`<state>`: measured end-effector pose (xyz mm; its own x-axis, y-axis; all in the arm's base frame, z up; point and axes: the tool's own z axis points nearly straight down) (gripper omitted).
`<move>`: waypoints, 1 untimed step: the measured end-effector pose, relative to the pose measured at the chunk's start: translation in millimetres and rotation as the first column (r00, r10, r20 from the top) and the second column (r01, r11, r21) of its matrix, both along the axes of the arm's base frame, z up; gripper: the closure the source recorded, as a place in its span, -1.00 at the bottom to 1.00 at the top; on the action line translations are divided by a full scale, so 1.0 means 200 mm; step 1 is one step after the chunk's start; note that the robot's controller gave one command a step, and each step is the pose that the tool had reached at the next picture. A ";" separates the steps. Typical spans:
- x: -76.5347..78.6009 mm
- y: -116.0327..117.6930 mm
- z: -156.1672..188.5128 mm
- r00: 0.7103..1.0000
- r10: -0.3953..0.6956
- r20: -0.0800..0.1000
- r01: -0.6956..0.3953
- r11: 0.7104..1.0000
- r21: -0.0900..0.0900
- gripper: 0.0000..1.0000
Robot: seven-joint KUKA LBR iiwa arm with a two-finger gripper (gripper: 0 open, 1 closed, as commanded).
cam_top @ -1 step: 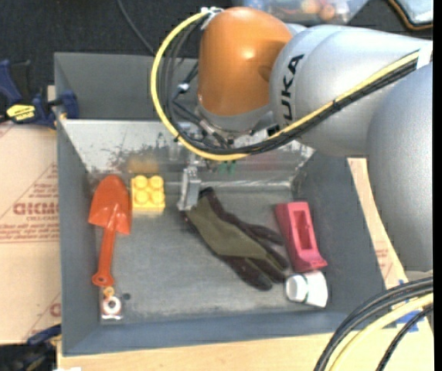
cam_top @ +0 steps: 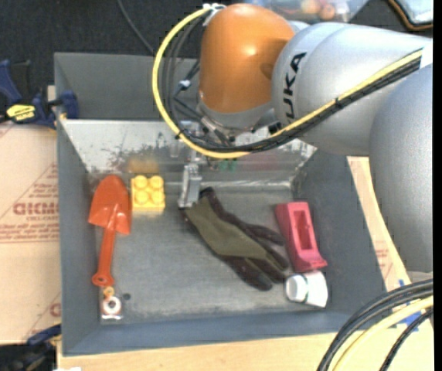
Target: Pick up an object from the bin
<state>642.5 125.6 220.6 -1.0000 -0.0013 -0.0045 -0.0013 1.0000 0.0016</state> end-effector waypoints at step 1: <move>-0.24 -0.56 -0.76 0.999 -0.044 -0.005 0.044 0.999 0.000 -1.00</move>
Offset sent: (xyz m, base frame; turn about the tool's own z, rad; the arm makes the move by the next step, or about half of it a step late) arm -0.0133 -0.1045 -0.0832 -0.0668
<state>594.7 13.4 68.2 -0.9991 0.0429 0.0000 0.0429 0.9991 0.0011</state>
